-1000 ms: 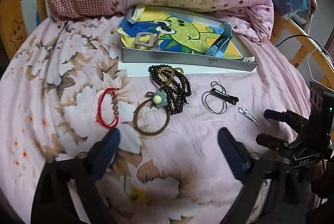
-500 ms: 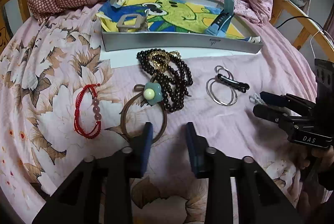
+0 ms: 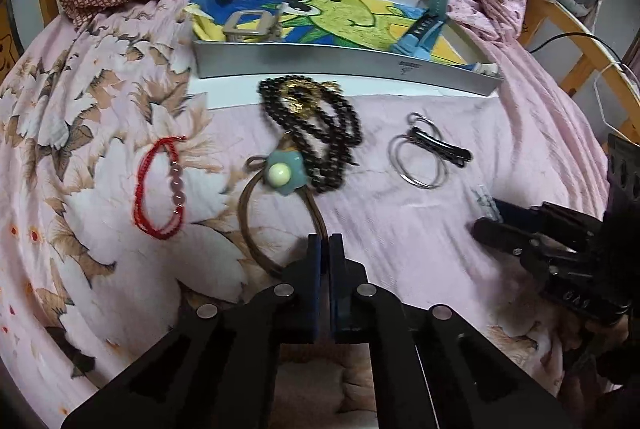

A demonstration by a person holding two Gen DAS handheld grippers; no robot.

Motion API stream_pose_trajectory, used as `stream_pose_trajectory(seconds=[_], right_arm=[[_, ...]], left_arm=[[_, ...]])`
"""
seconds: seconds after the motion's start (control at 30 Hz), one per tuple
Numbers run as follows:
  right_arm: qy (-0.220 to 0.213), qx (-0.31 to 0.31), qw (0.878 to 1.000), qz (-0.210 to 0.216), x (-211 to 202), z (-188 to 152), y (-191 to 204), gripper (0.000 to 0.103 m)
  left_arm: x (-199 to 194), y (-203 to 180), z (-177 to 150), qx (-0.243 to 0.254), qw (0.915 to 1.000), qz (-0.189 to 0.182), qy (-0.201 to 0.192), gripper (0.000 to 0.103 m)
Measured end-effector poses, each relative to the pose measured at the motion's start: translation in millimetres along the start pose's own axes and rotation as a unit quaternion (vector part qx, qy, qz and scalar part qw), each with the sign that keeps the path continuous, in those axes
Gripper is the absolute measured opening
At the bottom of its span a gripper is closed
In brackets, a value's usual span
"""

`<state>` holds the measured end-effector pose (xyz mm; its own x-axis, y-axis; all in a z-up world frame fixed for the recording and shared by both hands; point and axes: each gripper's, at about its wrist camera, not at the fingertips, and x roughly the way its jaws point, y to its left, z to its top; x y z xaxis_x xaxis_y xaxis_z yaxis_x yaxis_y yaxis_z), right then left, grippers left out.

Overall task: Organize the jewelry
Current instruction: 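Grasp the silver chain charm with the right tool while the left tool lifts the bangle, then lower the bangle and charm into the silver tray and open both tools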

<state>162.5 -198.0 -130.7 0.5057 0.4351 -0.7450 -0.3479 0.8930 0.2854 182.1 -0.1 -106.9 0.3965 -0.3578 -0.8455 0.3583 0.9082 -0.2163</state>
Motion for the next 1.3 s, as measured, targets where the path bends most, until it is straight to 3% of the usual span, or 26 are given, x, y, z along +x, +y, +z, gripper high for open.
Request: stream_pose_trajectory(seconds=[0.13,0.47,0.67,1.0,1.3], right_arm=[[0.001,0.009,1.000,0.001,-2.0,-1.1,-2.5,0.013],[-0.010,0.005,1.000,0.027,-17.2,-2.5,4.4,0.013],[-0.028,0.010,0.999,0.035,-27.7,4.3,8.3,0.013],[-0.068,-0.004,0.997,0.029,-49.5,38.2,10.9,0.013],[-0.089,-0.048,0.995,0.001,-44.8,102.1,12.6,0.013]], left_arm=[[-0.3,-16.2,-7.6,0.018,0.9997,-0.015,0.007,0.000],[-23.2,-18.1,-8.9,-0.046,0.9945,-0.094,-0.004,0.000],[-34.9,-26.6,-5.7,-0.046,0.9909,-0.125,-0.022,0.000],[-56.3,-23.9,17.9,-0.053,0.9812,-0.162,-0.091,0.000],[-59.7,-12.6,77.7,-0.049,0.9681,-0.179,-0.169,0.000]])
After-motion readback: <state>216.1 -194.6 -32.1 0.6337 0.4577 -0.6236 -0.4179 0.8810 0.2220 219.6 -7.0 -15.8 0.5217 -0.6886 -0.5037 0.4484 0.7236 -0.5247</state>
